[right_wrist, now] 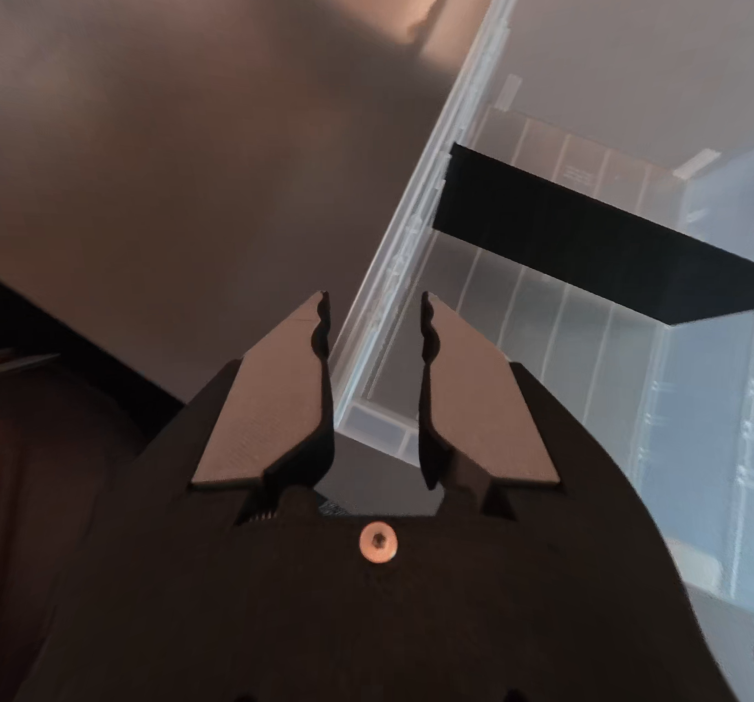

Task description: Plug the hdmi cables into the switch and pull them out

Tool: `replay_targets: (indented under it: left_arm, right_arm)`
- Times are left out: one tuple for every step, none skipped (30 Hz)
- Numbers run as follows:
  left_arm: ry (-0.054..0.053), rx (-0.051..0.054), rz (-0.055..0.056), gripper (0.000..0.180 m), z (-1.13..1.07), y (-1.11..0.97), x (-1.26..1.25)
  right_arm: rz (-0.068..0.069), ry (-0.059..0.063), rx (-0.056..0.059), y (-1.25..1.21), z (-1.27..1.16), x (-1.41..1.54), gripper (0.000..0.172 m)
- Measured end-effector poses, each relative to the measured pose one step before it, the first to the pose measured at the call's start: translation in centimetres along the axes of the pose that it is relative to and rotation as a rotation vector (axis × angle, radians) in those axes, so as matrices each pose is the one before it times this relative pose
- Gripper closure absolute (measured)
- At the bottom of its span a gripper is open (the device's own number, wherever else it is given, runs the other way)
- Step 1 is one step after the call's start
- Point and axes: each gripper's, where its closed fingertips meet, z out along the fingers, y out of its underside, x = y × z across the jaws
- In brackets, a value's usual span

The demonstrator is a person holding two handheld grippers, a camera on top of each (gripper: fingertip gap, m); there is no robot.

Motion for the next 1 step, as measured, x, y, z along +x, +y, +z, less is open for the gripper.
replay_targets:
  left_arm:
    - [-0.0083, 0.0047, -0.0192, 0.155, -0.139, 0.231, -0.76]
  right_arm:
    - [-0.0033, 0.0349, 0.0015, 0.037, -0.106, 0.664, 0.131]
